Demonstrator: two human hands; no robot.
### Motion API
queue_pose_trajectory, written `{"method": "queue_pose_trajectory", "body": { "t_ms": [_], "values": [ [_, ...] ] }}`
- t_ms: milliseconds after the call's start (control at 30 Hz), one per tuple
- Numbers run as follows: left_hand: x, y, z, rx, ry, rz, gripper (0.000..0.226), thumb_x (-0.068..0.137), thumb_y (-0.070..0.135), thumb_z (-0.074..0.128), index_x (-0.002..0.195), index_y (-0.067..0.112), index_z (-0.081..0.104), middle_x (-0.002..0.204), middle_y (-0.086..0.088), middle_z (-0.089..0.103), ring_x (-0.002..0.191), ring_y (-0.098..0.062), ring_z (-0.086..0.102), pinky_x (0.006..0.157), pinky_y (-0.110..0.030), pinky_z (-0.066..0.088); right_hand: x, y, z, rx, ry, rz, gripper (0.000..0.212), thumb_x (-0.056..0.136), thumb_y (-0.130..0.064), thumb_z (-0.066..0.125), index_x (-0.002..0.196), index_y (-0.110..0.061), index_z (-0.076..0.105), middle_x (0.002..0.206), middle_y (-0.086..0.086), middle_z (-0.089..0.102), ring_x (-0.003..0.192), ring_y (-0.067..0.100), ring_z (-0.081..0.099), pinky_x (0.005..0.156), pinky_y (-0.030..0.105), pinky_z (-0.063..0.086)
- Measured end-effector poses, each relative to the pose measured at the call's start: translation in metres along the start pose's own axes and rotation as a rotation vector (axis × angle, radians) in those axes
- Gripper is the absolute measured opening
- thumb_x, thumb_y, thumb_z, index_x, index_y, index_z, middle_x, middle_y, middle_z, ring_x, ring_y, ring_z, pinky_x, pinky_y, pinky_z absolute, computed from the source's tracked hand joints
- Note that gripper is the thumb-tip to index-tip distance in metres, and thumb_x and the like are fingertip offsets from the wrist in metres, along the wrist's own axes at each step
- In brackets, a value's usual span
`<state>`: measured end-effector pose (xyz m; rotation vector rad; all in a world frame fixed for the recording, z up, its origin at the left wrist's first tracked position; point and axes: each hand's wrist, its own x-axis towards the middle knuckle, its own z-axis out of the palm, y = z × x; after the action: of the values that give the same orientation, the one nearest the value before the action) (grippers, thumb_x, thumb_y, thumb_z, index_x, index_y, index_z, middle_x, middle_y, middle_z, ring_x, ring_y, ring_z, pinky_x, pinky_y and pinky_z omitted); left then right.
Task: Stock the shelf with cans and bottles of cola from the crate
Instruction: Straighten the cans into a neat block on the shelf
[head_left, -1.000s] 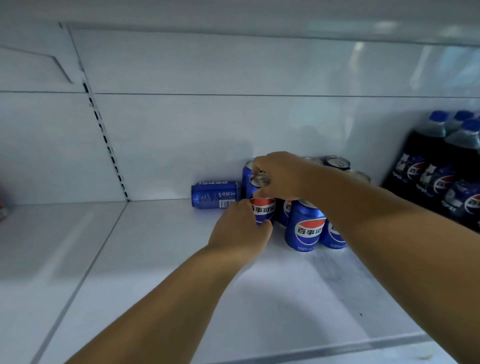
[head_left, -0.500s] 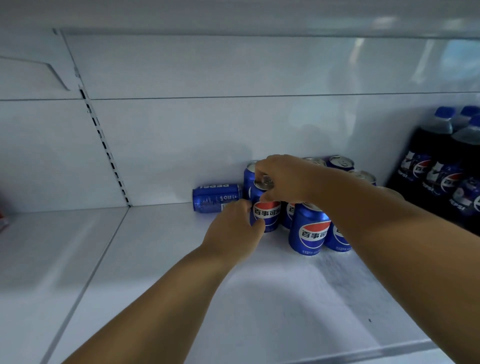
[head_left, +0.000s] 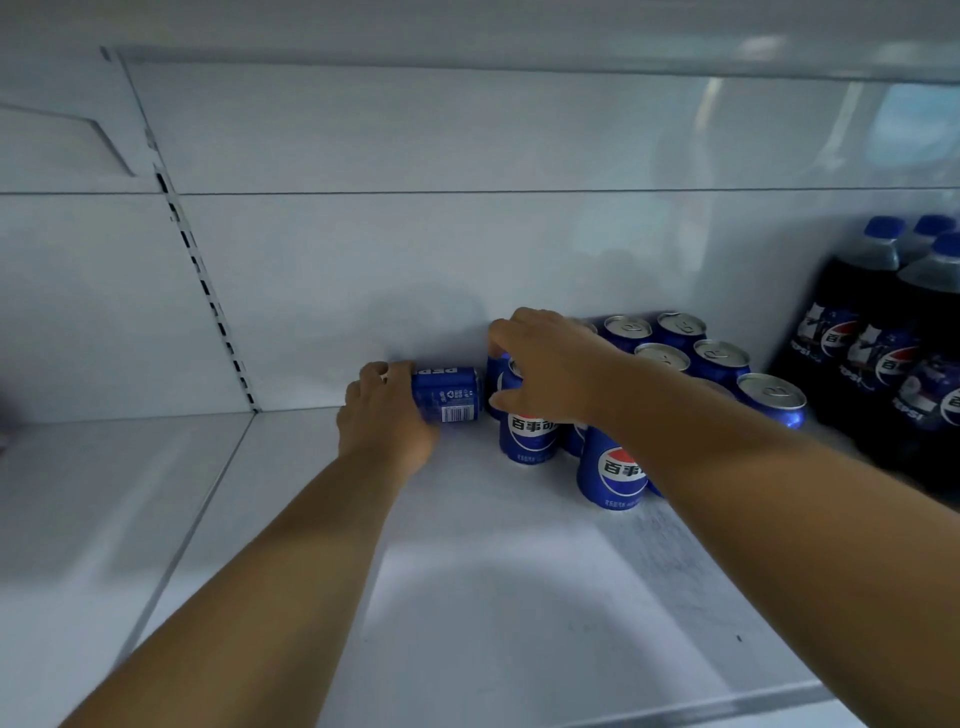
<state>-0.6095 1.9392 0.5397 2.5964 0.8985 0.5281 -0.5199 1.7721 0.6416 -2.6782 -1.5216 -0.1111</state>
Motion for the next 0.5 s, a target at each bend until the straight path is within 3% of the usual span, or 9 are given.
{"method": "queue_pose_trajectory", "body": {
  "t_ms": [100,200,333,500],
  "values": [
    [0.005,-0.007,0.001,0.032,-0.006,0.054,0.066,0.079,0.022,0.073,0.139,0.024,0.044,0.132,-0.008,0.048,0.114,-0.034,0.051,0.092,-0.044,0.047,0.003,-0.007,0.003,-0.006,0.006,-0.022,0.041,0.090,-0.045,0.065,0.122,-0.023,0.052,0.118,-0.001,0.050,0.103,0.015,0.042,0.068,0.029,0.034],
    [0.005,-0.014,-0.003,0.019,0.018,0.109,0.063,0.075,0.028,0.081,0.128,0.023,0.049,0.119,-0.009,0.050,0.104,-0.033,0.057,0.086,-0.043,0.051,0.006,-0.013,0.007,0.037,0.010,-0.051,0.036,0.089,-0.043,0.066,0.114,-0.020,0.055,0.115,0.003,0.053,0.108,0.023,0.050,0.085,0.035,0.042],
    [-0.009,-0.019,-0.009,-0.236,0.053,0.045,0.060,0.070,0.030,0.085,0.119,0.022,0.050,0.110,-0.001,0.047,0.087,-0.024,0.059,0.073,-0.032,0.048,0.007,-0.021,0.013,0.058,0.025,-0.075,0.031,0.089,-0.041,0.065,0.109,-0.019,0.057,0.111,0.004,0.055,0.106,0.026,0.052,0.099,0.043,0.041],
    [-0.025,-0.016,-0.030,-0.427,0.256,0.077,0.068,0.067,0.029,0.085,0.124,0.024,0.048,0.116,0.002,0.058,0.106,-0.020,0.059,0.085,-0.037,0.054,0.011,-0.030,0.015,0.077,0.033,-0.065,0.035,0.095,-0.034,0.058,0.128,-0.024,0.059,0.125,0.002,0.057,0.121,0.026,0.051,0.107,0.047,0.038]
  ]
}}
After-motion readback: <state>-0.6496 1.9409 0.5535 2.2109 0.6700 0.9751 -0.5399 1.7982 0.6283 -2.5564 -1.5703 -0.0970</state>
